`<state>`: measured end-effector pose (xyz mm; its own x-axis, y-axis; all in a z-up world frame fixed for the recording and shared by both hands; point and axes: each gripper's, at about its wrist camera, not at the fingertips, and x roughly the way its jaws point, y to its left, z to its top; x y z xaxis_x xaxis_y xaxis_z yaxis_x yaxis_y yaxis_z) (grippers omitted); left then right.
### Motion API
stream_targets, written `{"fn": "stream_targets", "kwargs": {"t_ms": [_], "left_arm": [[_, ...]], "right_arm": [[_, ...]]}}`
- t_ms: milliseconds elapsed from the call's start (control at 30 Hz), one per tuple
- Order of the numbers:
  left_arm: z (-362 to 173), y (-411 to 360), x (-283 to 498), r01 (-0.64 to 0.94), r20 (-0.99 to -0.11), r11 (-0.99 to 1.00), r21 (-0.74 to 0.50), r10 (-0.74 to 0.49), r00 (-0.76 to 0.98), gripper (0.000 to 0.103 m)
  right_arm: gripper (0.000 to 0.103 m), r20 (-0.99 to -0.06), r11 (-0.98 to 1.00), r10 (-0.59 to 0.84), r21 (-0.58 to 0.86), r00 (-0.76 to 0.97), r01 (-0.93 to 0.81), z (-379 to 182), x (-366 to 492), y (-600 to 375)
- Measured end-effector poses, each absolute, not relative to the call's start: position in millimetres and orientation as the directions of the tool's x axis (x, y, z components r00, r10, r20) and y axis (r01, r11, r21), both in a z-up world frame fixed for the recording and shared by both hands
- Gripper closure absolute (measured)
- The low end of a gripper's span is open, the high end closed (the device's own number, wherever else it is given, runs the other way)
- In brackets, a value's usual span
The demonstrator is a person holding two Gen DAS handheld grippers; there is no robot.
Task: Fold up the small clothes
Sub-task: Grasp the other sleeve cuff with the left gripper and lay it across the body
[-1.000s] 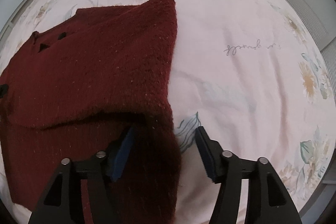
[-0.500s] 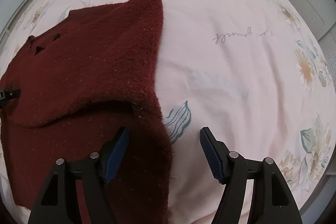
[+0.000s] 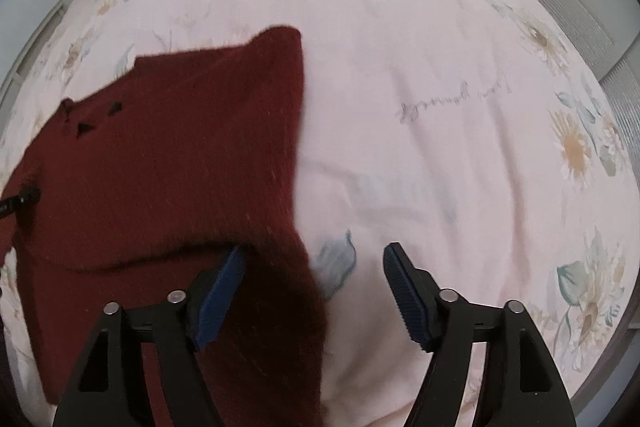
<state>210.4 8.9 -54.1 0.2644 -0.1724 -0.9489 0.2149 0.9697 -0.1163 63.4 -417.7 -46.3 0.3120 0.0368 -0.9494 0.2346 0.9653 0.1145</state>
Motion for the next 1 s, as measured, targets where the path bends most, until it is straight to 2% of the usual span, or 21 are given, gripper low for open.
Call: {"fn": "stream_targets", "kwargs": {"t_ms": [133, 333, 433, 600, 800, 833, 867, 900, 933, 1000], "left_arm": [[-28.2, 23.9, 200.8, 0.214, -0.931, 0.972, -0.097, -0.165, 0.326, 0.091], [-31.8, 39.7, 195.8, 0.198, -0.939, 0.979, -0.038, -0.103, 0.328, 0.091], [-55.1, 30.8, 196.6, 0.197, -0.949, 0.98, -0.039, -0.098, 0.3, 0.091], [-59.5, 21.5, 191.9, 0.221, -0.945, 0.975, -0.012, -0.083, 0.317, 0.091], [-57.7, 18.7, 184.1, 0.23, -0.942, 0.973, -0.001, -0.078, 0.327, 0.091], [-57.7, 18.4, 184.3, 0.233, -0.941, 0.972, -0.002, -0.081, 0.329, 0.091], [-58.6, 17.7, 185.6, 0.237, -0.94, 0.972, 0.001, -0.08, 0.331, 0.091], [-60.2, 14.8, 187.2, 0.241, -0.94, 0.971, 0.003, -0.079, 0.332, 0.091], [-59.3, 13.2, 186.7, 0.247, -0.939, 0.969, 0.0, -0.085, 0.333, 0.091], [-56.3, 10.1, 185.4, 0.258, -0.937, 0.966, -0.003, -0.093, 0.337, 0.091]], "right_arm": [[0.024, -0.944, 0.961, 0.103, 0.176, 0.313, 0.214, -47.0, 85.5, -415.5], [0.024, -0.948, 0.963, 0.172, 0.219, 0.268, 0.156, -51.2, 97.1, -394.3], [0.024, -0.95, 0.968, 0.154, 0.201, 0.272, 0.152, -48.5, 90.5, -388.9], [0.024, -0.955, 0.964, 0.106, 0.167, 0.279, 0.205, -52.8, 102.3, -401.9], [0.024, -0.957, 0.956, 0.15, 0.205, 0.248, 0.211, -83.2, 128.9, -398.7], [0.029, -0.957, 0.961, 0.137, 0.191, 0.255, 0.201, -84.3, 128.2, -395.9], [0.039, -0.958, 0.968, 0.116, 0.168, 0.261, 0.189, -83.3, 126.7, -393.1], [0.075, -0.957, 0.972, 0.109, 0.159, 0.267, 0.173, -81.2, 124.7, -389.4], [0.082, -0.957, 0.973, 0.104, 0.155, 0.272, 0.171, -78.4, 122.3, -388.3], [0.086, -0.951, 0.973, 0.089, 0.147, 0.295, 0.178, -69.0, 116.3, -391.0]]}}
